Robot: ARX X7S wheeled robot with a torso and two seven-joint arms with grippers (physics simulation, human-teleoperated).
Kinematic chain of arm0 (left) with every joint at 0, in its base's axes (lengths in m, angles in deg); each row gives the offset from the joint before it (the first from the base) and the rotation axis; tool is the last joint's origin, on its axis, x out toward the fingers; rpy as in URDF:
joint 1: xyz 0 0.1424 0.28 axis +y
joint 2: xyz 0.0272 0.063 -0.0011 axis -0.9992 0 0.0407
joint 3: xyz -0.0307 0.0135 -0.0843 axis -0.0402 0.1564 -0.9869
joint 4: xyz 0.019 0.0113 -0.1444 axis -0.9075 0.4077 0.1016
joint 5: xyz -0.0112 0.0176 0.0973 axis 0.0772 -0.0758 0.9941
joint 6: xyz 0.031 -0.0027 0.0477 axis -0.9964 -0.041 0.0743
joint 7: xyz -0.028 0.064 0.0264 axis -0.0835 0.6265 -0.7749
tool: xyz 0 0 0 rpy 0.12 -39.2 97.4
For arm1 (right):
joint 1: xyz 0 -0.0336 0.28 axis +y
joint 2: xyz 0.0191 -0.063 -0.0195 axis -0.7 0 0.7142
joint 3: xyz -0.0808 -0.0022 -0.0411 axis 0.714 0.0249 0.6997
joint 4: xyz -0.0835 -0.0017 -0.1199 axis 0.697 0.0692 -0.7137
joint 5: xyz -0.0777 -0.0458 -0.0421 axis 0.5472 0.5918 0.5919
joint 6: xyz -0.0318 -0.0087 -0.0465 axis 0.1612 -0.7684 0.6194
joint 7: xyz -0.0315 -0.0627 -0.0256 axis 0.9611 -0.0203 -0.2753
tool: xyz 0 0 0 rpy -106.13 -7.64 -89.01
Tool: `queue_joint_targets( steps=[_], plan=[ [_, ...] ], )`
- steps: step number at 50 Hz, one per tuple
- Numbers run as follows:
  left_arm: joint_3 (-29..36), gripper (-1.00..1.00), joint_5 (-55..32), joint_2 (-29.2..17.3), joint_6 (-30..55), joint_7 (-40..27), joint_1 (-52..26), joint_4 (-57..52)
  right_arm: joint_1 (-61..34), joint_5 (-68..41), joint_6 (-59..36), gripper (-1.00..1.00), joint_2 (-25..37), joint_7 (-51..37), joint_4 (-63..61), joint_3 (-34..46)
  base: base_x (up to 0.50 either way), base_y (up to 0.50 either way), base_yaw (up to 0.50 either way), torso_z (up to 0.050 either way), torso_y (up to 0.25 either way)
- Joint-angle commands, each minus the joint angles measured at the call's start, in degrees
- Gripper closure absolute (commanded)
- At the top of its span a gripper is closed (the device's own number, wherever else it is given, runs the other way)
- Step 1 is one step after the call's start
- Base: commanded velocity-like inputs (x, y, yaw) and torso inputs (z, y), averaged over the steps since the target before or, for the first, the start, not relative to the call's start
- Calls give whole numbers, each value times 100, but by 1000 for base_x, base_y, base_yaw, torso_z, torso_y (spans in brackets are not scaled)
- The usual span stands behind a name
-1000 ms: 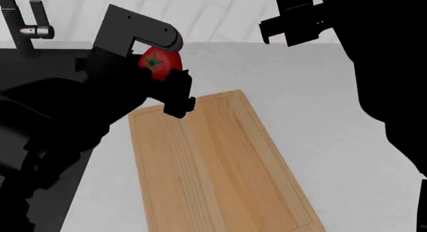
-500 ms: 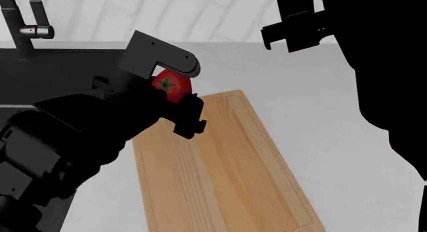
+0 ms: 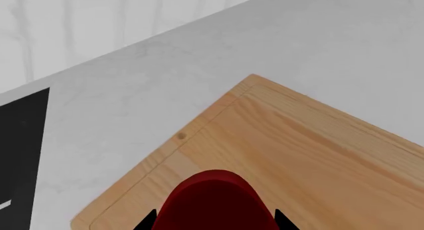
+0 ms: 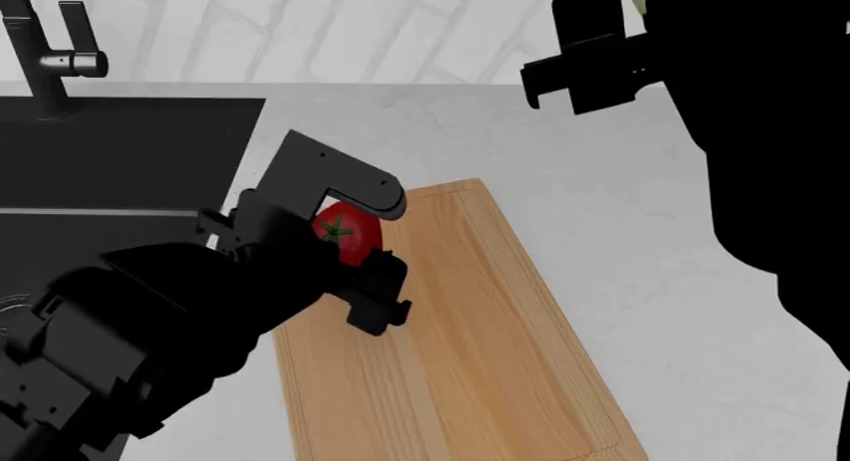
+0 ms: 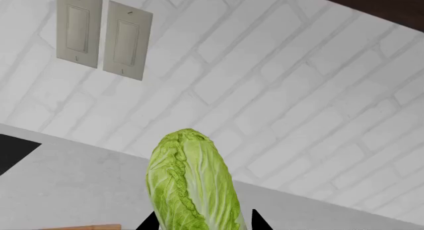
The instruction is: Pick the vegetables from the sink and place them on the cutting board.
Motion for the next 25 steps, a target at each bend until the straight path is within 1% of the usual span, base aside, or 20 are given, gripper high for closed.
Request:
queue_joint_targets(
  steps=[1,25],
  plan=[
    [-2,100,-61,94,33,-34,112,-36,78,189,39,100,-72,65,-75,-146,0,0,0,0,0],
    [308,100,-198,54,0,-133,196,54,51,-51,63,100,-22,-115,-49,-133,0,0,0,0,0]
  ],
)
